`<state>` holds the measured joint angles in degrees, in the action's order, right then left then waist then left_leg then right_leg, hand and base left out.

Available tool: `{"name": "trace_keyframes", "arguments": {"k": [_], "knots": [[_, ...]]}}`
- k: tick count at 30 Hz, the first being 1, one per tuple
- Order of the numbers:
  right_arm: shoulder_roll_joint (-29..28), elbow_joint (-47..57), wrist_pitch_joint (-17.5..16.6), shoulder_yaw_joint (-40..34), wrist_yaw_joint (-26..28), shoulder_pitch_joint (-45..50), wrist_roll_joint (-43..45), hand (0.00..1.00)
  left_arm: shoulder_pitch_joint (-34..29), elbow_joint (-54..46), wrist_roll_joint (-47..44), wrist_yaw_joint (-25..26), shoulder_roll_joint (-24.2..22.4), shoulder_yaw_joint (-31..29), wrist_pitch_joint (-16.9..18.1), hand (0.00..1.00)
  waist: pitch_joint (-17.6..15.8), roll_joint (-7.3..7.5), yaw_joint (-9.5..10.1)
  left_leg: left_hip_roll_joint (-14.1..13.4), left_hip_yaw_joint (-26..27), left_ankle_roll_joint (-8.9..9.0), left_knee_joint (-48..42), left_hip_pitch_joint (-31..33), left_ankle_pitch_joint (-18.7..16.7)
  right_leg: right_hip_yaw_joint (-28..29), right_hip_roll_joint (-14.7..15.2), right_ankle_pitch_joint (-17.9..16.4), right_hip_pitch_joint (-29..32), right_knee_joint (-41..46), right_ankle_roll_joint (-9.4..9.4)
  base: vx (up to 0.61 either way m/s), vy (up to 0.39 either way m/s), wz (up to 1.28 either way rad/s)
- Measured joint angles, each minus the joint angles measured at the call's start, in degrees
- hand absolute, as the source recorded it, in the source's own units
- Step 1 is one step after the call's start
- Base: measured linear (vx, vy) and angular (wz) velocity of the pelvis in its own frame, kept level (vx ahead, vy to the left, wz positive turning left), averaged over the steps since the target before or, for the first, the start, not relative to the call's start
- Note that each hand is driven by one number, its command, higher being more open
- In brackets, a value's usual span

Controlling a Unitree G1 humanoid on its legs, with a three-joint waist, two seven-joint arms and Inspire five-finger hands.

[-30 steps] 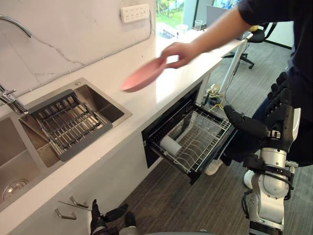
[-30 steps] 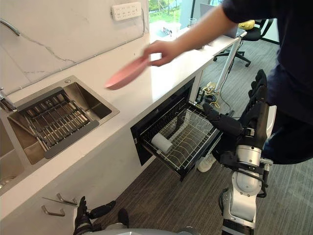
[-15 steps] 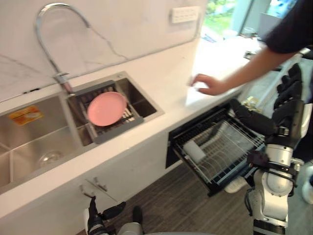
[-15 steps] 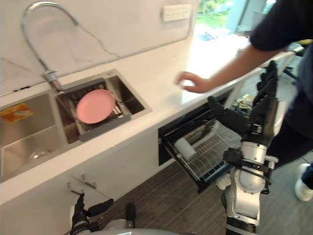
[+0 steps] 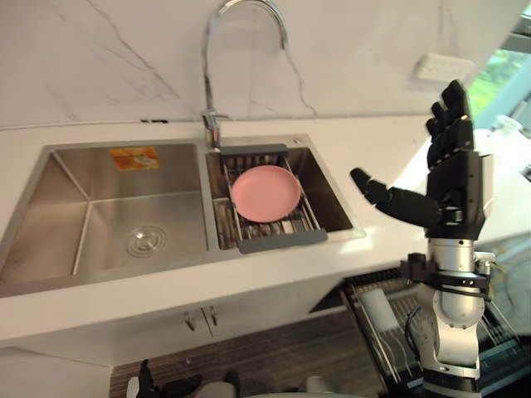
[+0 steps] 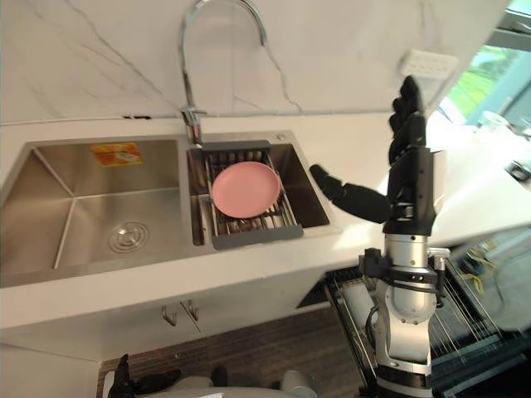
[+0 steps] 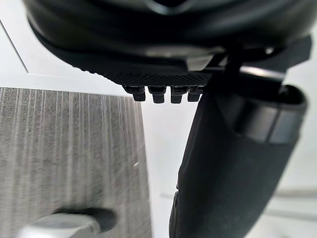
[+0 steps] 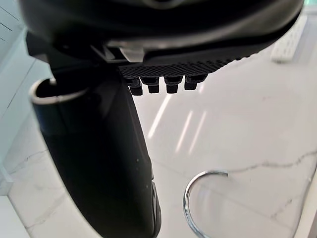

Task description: Walk over to the sink, pick up the cup, carry it to the dishwasher, place the cup inside the dishwasher, then close the dishwasher door

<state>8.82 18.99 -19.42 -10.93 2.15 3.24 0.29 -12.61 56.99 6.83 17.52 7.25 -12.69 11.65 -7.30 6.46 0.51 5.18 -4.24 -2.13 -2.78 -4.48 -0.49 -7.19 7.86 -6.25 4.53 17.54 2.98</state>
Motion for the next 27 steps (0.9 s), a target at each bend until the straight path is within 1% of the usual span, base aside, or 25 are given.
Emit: {"name": "trace_keyframes", "arguments": {"k": [1,2,3,5,8,11,12,14,17,19,27], "knots": [[0.9,-0.2,0.1,0.1,0.1,0.0,-1.7,1.00,0.1,-0.1,0.0,0.0,-1.0,0.1,0.1,1.00,0.9,-1.79,0.25,-1.1,-0.1,0.74,-0.1,0.0,-0.5,-1.3,-1.1,0.6,-1.9,-2.8,-0.40,0.25,-0.159,0.37],[1.4,-0.3,0.1,0.2,0.2,-0.2,-2.5,1.00,-0.2,-0.4,0.0,0.0,-1.6,0.2,0.5,1.00,1.4,-2.66,0.54,-1.8,-0.1,0.96,0.1,0.1,-0.9,-1.6,-1.9,1.2,-2.9,-5.0,-0.63,0.27,-0.156,0.17],[2.1,-0.4,0.1,0.3,0.3,-0.8,-5.0,1.00,-0.8,-0.4,0.0,0.0,-2.4,0.1,1.1,1.00,2.1,-3.94,1.07,-3.3,0.1,1.37,0.9,-0.2,-1.2,-1.8,-3.7,3.3,-5.2,-10.2,-1.37,0.15,-0.066,-0.07],[3.0,-0.4,0.1,0.2,1.1,-1.8,-8.8,1.00,-1.4,-0.4,0.0,0.0,-2.4,-0.1,1.3,1.00,2.1,-3.97,1.12,-4.6,0.5,1.82,1.9,-1.1,-1.5,-1.5,-5.4,4.6,-7.0,-13.5,-2.09,0.15,-0.082,-0.19],[4.9,-0.3,0.3,0.3,4.8,-3.9,-14.0,1.00,-1.9,-0.4,0.1,-0.1,-2.4,0.0,1.4,1.00,2.1,-4.02,1.15,-5.8,1.9,2.32,2.9,-1.9,-1.9,-0.4,-6.7,5.1,-7.6,-15.1,-2.72,0.09,-0.065,-0.21],[7.8,-0.4,1.4,1.1,8.0,-5.1,-21.4,1.00,-1.9,-0.4,0.1,-0.1,-2.4,0.1,1.6,1.00,2.1,-4.05,1.13,-6.2,2.3,2.55,3.4,-2.0,-2.0,0.1,-7.2,5.4,-7.9,-16.3,-2.98,0.05,-0.033,-0.10],[8.5,-0.4,1.5,1.4,8.8,-5.3,-22.7,1.00,-1.9,-0.4,0.1,-0.1,-2.4,0.1,1.6,1.00,2.1,-4.05,1.15,-6.2,2.4,2.55,3.5,-2.0,-2.0,0.2,-7.2,5.5,-8.0,-16.6,-2.98,0.03,-0.011,-0.06],[10.3,-0.4,1.9,2.9,12.2,-5.5,-26.5,1.00,-1.9,-0.4,0.2,-0.2,-2.4,0.1,1.6,1.00,2.0,-4.07,1.26,-6.2,2.6,2.54,3.7,-2.1,-2.0,0.4,-7.3,5.7,-8.2,-17.0,-2.94,0.02,-0.003,-0.04],[11.3,-0.9,1.9,4.6,15.7,-5.9,-29.9,1.00,-1.9,-0.4,2.2,-0.2,-2.3,0.0,1.5,1.00,2.0,-4.10,1.43,-6.2,2.9,2.54,3.9,-2.6,-2.0,0.7,-7.3,5.9,-8.6,-17.4,-2.89,0.00,0.003,-0.04],[11.9,-3.1,1.8,6.3,16.8,-7.2,-30.7,1.00,-1.9,-0.4,2.2,-0.3,-2.3,0.0,1.2,1.00,2.0,-4.14,1.40,-6.1,3.2,2.55,3.9,-2.7,-2.0,0.8,-7.3,6.1,-8.7,-17.6,-2.79,-0.03,0.002,-0.07],[12.8,-13.0,1.9,11.6,18.0,-9.7,-40.8,1.00,-2.1,-0.7,2.2,-1.4,-1.6,-0.3,0.5,1.00,1.8,-4.45,1.74,-6.1,3.2,2.60,3.8,-2.5,-2.0,0.7,-7.3,6.2,-8.9,-18.3,-2.75,-0.03,-0.003,-0.01]]}}
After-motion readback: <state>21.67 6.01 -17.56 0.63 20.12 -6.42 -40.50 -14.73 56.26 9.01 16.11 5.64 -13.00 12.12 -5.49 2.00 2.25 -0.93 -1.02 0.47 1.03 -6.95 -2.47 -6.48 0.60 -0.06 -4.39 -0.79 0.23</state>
